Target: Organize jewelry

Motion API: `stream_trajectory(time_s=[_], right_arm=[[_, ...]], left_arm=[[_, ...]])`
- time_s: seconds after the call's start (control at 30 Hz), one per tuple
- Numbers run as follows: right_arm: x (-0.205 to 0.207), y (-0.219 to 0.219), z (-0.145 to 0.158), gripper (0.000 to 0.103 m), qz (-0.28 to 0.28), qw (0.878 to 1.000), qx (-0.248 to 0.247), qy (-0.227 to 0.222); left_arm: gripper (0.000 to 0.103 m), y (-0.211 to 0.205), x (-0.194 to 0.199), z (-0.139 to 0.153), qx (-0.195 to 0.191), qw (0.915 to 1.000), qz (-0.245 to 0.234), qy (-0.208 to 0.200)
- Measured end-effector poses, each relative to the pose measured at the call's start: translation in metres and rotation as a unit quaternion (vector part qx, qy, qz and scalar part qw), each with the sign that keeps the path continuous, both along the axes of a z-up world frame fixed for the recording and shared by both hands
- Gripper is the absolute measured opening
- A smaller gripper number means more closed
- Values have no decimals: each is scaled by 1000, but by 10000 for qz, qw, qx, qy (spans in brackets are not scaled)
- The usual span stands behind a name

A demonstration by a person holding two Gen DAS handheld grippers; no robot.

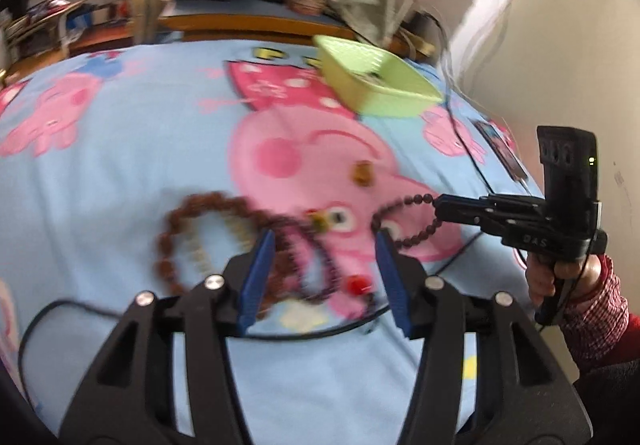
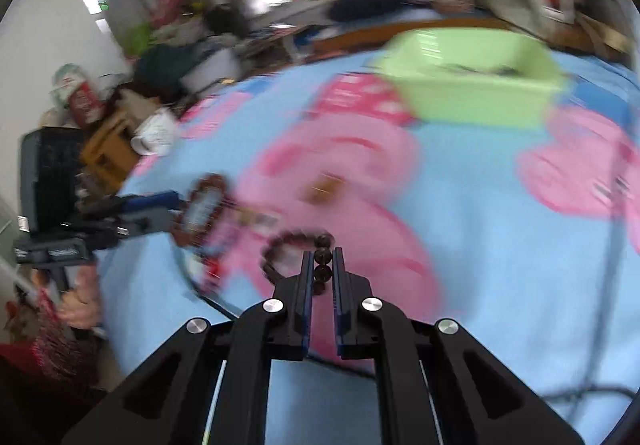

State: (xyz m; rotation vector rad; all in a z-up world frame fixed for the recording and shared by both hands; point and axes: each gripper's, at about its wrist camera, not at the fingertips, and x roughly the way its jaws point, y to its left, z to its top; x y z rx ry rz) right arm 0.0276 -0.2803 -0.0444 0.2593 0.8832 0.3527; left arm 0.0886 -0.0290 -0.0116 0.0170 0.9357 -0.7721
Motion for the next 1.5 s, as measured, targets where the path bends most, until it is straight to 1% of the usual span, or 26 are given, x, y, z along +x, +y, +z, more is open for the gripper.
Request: stream_trajectory(time_s=[0.07, 0.13, 0.23, 0.3, 0.33, 0.37, 0.43, 0.5, 0.63, 0.77, 0.83, 0.87, 0.93, 1.0, 1.2, 1.5], right_arm=[[-8, -17, -8, 0, -287, 9995, -89, 77], [-16, -30, -10, 0, -561, 9982, -177, 67], [-22, -39, -6, 0, -745, 9967, -316, -69], [-24, -42, -4, 0, -734, 9964, -406, -152], [-24, -43, -4, 0, -705, 9965, -419, -170], [-24, -42, -4, 0, -664, 9967, -425, -193], [-22, -36, -3, 0, -539, 9973, -445, -243], [-19, -31, -5, 0, -464, 9972, -512, -290], [-6, -16, -8, 0, -280, 9967, -716, -247], [1, 0, -11, 0, -93, 9933, -1113, -311], [3, 4, -12, 0, -107, 9914, -1271, -305], [4, 6, -12, 0, -115, 9902, -1357, -298], [5, 11, -13, 0, -129, 9875, -1541, -319], [5, 14, -13, 0, -163, 9851, -1680, -339], [4, 13, -16, 0, -229, 9852, -1663, -348], [4, 13, -15, 0, -218, 9856, -1637, -353]], left_arm=[[50, -29, -3, -2, 140, 9996, -241, -55], [50, -55, -6, -3, 260, 9985, -463, -125], [50, -92, -8, -7, 447, 9963, -710, -175], [50, -109, -10, -10, 571, 9944, -849, -267], [50, -117, -11, -12, 697, 9932, -861, -353], [50, -126, -11, -16, 939, 9911, -813, -475], [50, -133, -9, -22, 1186, 9886, -734, -561], [50, -133, -8, -26, 1342, 9870, -627, -631], [43, -129, -10, -34, 1598, 9829, -486, -776], [42, -120, -13, -35, 1379, 9867, -355, -783], [35, -119, -13, -36, 1239, 9889, -351, -738], [33, -118, -14, -36, 1181, 9897, -345, -735], [28, -120, -16, -37, 1168, 9896, -339, -770], [26, -121, -17, -38, 1190, 9891, -333, -800], [24, -119, -18, -38, 1117, 9904, -315, -750], [24, -120, -18, -39, 1118, 9904, -312, -756]])
